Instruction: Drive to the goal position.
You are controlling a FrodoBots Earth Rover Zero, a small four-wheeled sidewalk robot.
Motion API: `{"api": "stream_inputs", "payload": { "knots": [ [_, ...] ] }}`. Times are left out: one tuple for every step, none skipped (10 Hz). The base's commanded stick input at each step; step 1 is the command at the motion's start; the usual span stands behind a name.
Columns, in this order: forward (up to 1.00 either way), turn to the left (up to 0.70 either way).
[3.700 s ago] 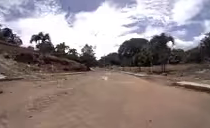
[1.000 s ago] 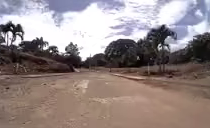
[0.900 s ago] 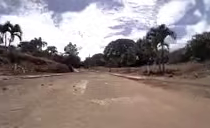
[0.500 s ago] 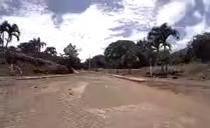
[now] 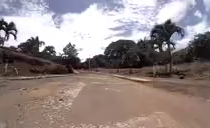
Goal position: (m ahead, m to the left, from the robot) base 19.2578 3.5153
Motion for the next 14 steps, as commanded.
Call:
{"api": "stream_inputs", "payload": {
  "knots": [
    [1.00,0.00],
    [1.00,0.00],
    [1.00,0.00],
    [1.00,0.00],
    [1.00,0.00],
    [1.00,0.00],
    [1.00,0.00],
    [1.00,0.00],
    [1.00,0.00],
    [1.00,0.00],
    [1.00,0.00],
    [1.00,0.00],
    [1.00,0.21],
    [1.00,0.18]
  ]
}}
